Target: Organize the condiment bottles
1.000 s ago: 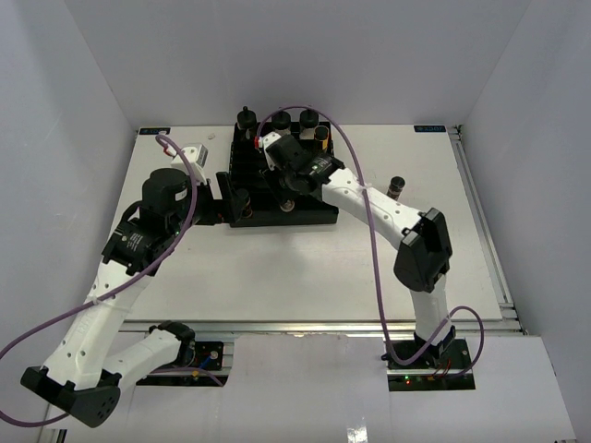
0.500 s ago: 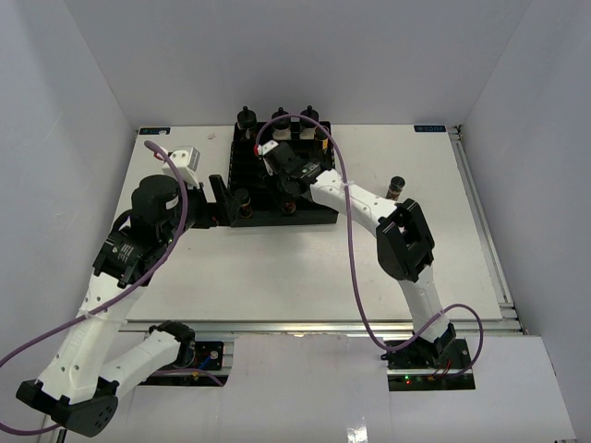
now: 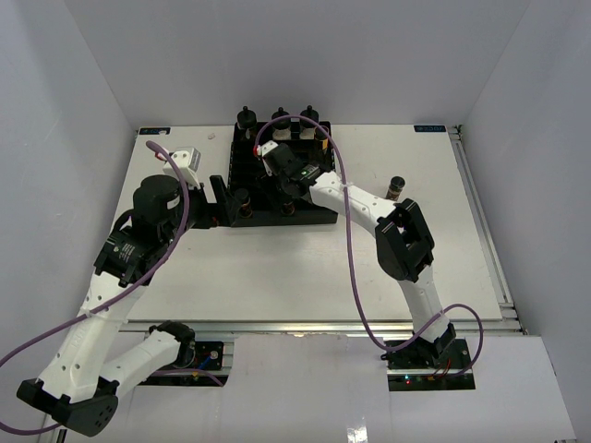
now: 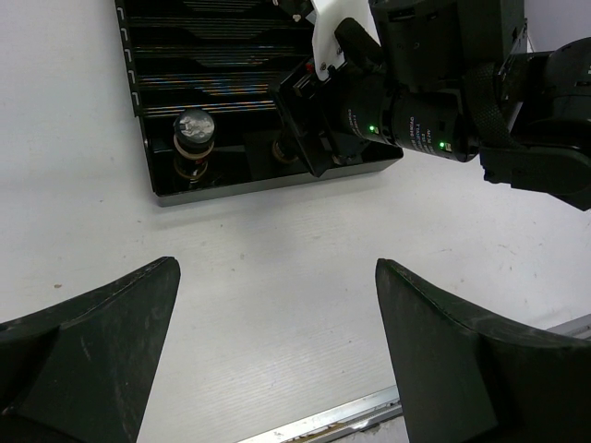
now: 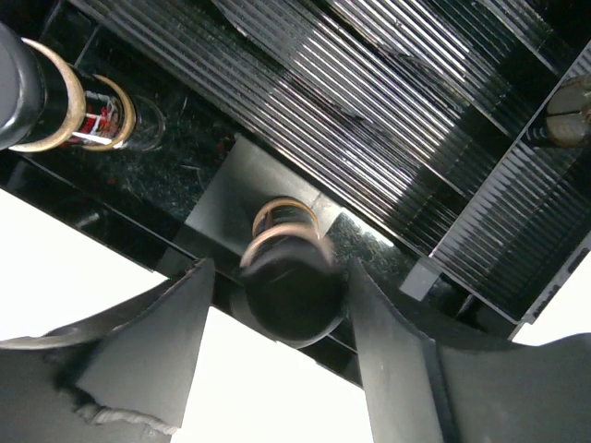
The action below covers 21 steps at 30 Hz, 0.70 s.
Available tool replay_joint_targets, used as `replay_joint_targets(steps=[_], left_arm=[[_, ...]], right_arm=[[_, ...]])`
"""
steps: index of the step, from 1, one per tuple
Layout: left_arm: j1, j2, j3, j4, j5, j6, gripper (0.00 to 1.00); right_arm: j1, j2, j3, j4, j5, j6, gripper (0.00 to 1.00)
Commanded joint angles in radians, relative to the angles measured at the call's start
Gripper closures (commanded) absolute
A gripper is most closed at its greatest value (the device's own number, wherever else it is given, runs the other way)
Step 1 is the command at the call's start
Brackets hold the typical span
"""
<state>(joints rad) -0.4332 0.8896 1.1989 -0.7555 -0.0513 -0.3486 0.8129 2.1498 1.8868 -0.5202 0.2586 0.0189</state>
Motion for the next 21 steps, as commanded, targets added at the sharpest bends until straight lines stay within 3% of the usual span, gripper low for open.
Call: replay_joint_targets(steps=[1,12,21], left_arm=[[0.005,0.002,0.000,0.008,-0.010,0.001,0.02],[0.005,0.025,0.047,-0.016,-0.016,-0.005,0.02],[0.005,0.025,0.018,-0.009,0.014,-0.024,0.02]], right_arm=[[-0.011,-0.029,0.015,0.029,0.001,-0.006,0.26],[-0.032,-0.161,0.094,-0.101,0.077,-0.014,0.21],[-0.172,-0.436,-0.155,-0.137,0.222,0.066,0.19]])
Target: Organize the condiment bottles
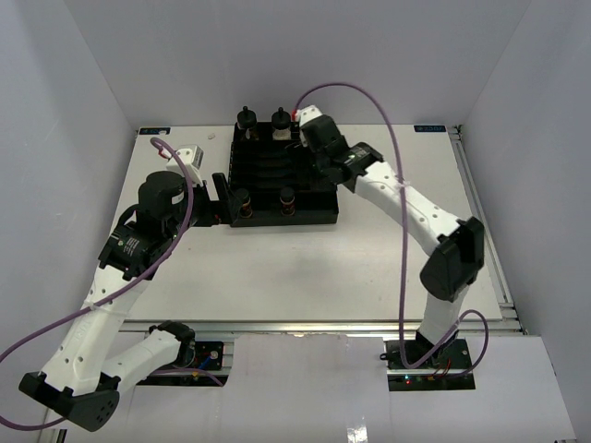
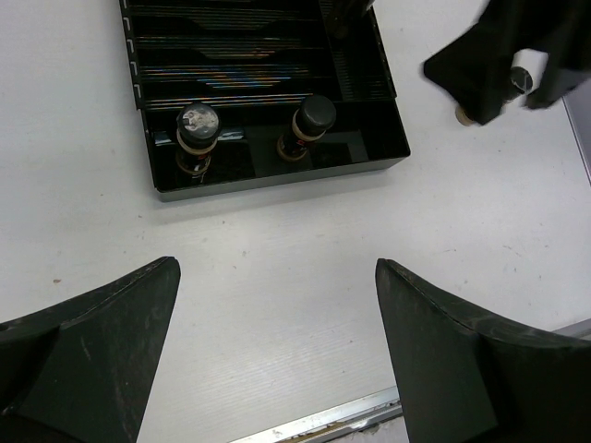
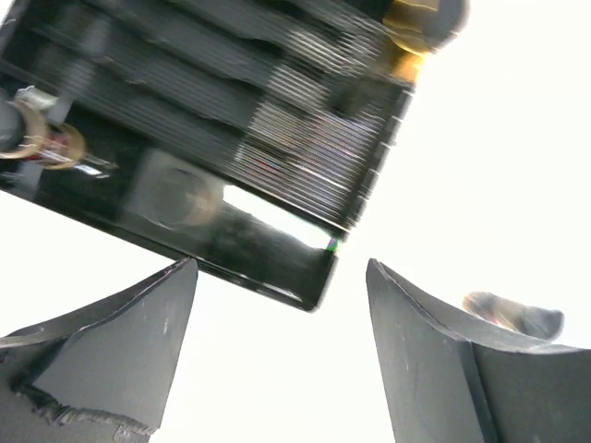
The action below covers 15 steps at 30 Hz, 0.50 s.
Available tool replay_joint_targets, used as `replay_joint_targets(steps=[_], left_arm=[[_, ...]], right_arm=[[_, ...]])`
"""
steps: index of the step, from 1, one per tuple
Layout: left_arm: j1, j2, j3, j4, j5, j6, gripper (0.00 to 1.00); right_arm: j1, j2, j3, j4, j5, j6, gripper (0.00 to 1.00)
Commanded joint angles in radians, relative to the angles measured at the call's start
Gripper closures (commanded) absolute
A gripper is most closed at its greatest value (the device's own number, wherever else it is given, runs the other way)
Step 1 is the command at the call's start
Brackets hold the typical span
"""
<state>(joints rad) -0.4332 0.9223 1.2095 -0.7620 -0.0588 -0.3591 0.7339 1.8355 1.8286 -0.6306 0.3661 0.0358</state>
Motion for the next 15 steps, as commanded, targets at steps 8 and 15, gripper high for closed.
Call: replay_joint_targets(steps=[8,15], left_arm=[[0.005,-0.013,0.003,-0.007,0.041,-0.017,0.02],[0.005,0.012,0.017,0.000,0.057,-0.011,0.02]], right_arm=[[-0.432,-0.273,-0.331,0.070,-0.029,0.070,0.18],[-0.562,-0.257,-0.457,0.174,-0.233,0.080,0.17]])
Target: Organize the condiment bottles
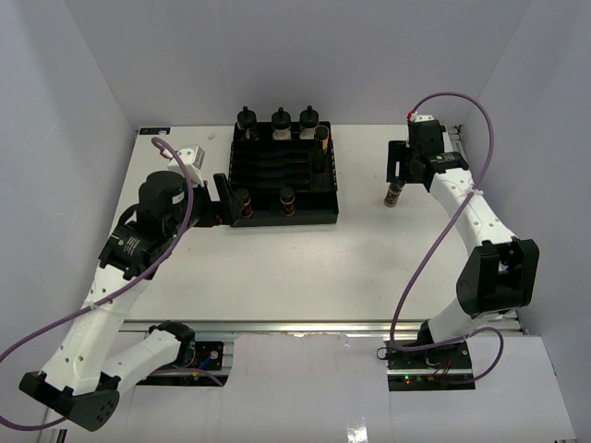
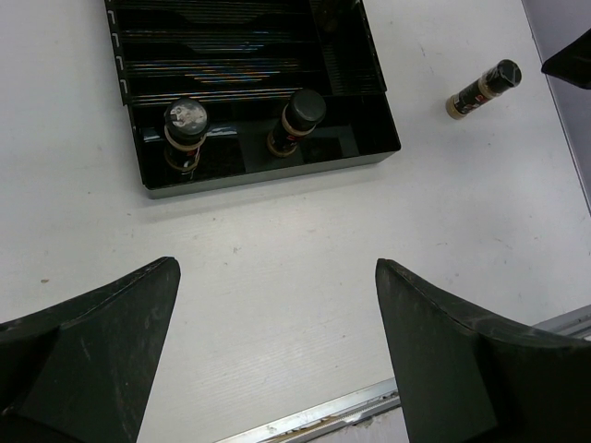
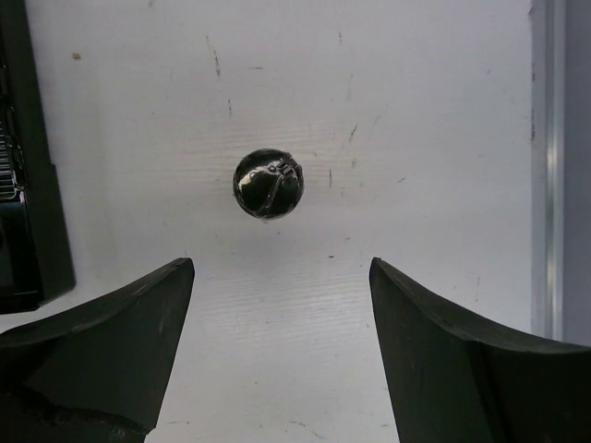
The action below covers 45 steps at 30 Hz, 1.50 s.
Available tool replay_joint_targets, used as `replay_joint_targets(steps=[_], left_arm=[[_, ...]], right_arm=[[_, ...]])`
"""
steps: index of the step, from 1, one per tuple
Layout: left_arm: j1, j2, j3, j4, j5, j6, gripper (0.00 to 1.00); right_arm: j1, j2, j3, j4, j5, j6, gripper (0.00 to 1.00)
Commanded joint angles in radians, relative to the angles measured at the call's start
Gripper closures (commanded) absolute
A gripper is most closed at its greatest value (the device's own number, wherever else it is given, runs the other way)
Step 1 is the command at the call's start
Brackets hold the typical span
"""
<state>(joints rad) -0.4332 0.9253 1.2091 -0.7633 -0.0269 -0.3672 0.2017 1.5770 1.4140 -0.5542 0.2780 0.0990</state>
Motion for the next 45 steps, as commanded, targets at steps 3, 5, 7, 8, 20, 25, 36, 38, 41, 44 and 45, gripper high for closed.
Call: replay_joint_targets(steps=[3,5,7,8,20,25,36,38,41,44,45], left_arm=[[0.005,0.006,0.009,0.008,0.025,-0.003,0.02],[0.005,0.005,0.000,0.014,0.025,0.000,0.02],[0.004,0.006,-0.006,0.018,0.025,0.002,0.02],[0.004,0.006,-0.009,0.021,0.025,0.002,0.02],[0.005,0.021,-0.038,0.062,0.049,0.009,0.02],[0.005,0.024,-0.055,0.076,0.042,0.016,0.02],[0.005,0.029,-0.061,0.083,0.045,0.008,0.02],[0.005,0.018,-0.052,0.076,0.045,0.004,0.02],[0.005,0.006,-0.042,0.063,0.043,-0.001,0.02],[0.004,-0.003,-0.032,0.047,0.041,-0.004,0.02],[0.004,-0.003,-0.029,0.041,0.041,-0.004,0.02]], right_arm=[[-0.046,0.042,-0.043,0.116,-0.145,0.009,0.16],[-0.051,0.070,-0.036,0.125,-0.132,0.003,0.16],[-0.054,0.092,-0.029,0.132,-0.127,-0.004,0.16],[-0.056,0.107,-0.023,0.136,-0.128,-0.007,0.16],[-0.062,0.248,0.026,0.163,-0.115,-0.030,0.17],[-0.062,0.302,0.080,0.155,-0.103,-0.043,0.19],[-0.062,0.308,0.096,0.129,-0.090,-0.066,0.46],[-0.062,0.292,0.089,0.120,-0.093,-0.065,0.54],[-0.060,0.263,0.105,0.095,-0.104,-0.064,0.70],[-0.043,0.229,0.134,0.057,-0.120,-0.062,0.91],[-0.033,0.217,0.142,0.048,-0.124,-0.063,0.92]])
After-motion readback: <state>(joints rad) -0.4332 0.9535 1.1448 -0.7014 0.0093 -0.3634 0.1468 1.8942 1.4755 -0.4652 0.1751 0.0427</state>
